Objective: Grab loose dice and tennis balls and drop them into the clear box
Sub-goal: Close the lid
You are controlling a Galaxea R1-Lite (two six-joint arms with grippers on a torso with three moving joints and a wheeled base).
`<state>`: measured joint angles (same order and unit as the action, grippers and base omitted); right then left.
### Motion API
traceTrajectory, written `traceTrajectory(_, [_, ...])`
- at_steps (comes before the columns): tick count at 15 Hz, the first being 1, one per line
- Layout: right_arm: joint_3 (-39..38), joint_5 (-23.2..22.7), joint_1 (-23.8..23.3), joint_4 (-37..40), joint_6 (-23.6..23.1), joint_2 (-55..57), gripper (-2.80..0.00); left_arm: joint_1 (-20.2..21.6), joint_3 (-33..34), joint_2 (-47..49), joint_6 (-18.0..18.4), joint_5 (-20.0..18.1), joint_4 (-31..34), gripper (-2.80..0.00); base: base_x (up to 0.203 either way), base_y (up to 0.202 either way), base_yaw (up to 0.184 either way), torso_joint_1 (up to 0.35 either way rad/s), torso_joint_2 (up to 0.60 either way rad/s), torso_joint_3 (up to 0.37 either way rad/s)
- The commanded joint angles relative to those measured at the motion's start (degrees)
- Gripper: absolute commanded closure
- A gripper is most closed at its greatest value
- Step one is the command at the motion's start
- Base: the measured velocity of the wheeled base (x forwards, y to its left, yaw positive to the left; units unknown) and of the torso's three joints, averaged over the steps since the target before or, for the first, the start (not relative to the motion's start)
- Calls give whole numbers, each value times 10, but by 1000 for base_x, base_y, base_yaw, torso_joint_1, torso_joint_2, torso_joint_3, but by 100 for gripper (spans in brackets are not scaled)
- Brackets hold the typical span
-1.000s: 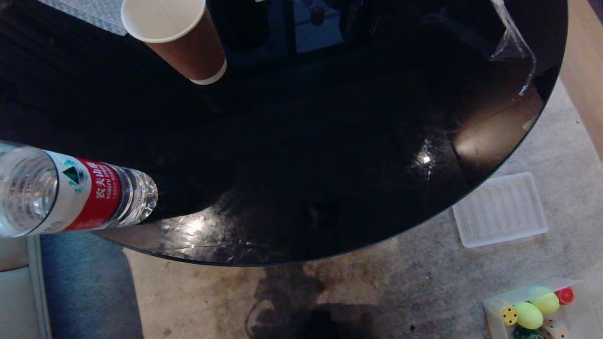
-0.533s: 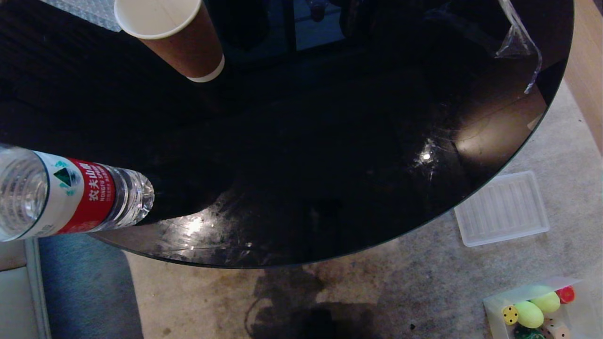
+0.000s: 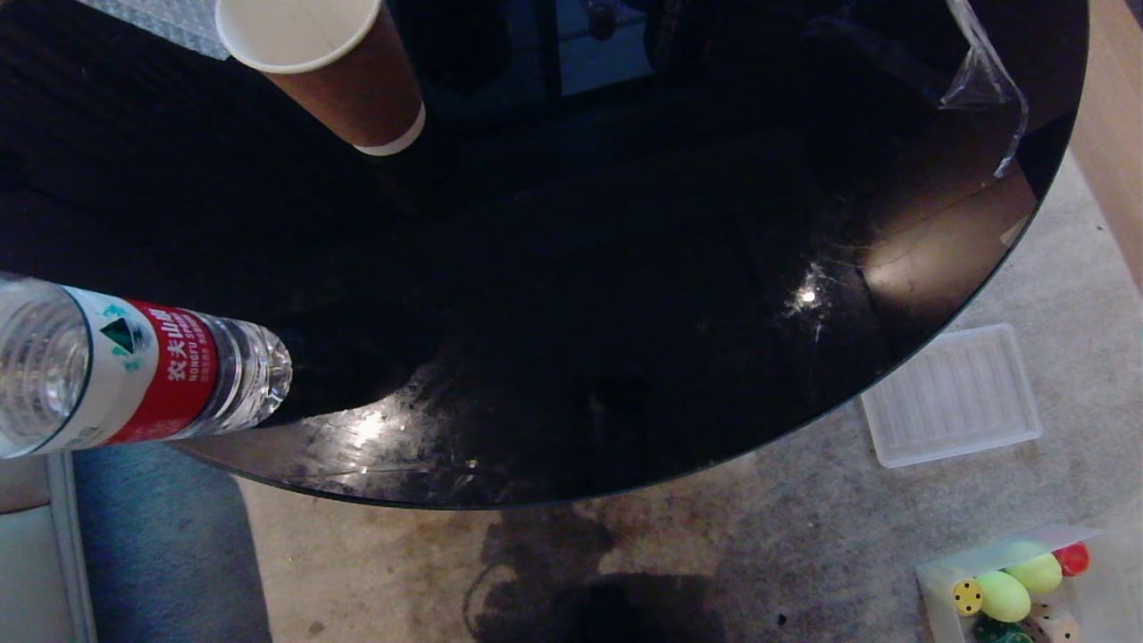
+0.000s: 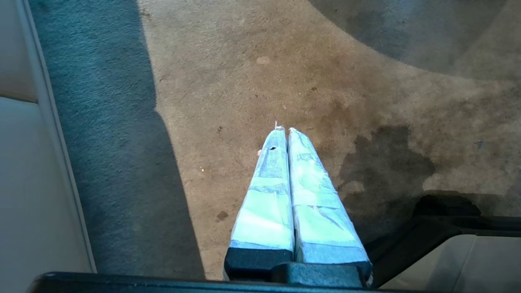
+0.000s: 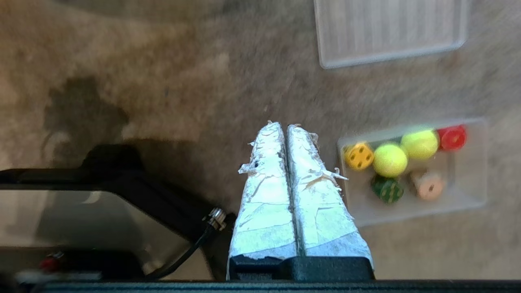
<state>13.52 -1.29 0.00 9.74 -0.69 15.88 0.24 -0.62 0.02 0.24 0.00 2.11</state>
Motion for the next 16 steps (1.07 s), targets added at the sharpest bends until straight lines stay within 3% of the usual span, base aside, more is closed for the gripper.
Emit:
traceTrajectory(1, [33,1,-3,-15,5,155,0,0,0,1,0,0,0,0,0,0,0,0,0,0])
traceTrajectory(5, [53,2,-16,-155,9,398,0,0,0,0,0,0,0,0,0,0,0,0,0,0])
traceTrajectory(11, [106,44,-46,-490,10,774,0,0,0,0,0,0,0,0,0,0,0,0,0,0])
traceTrajectory(16, [197,48,-96,-564,11,923,0,0,0,0,0,0,0,0,0,0,0,0,0,0])
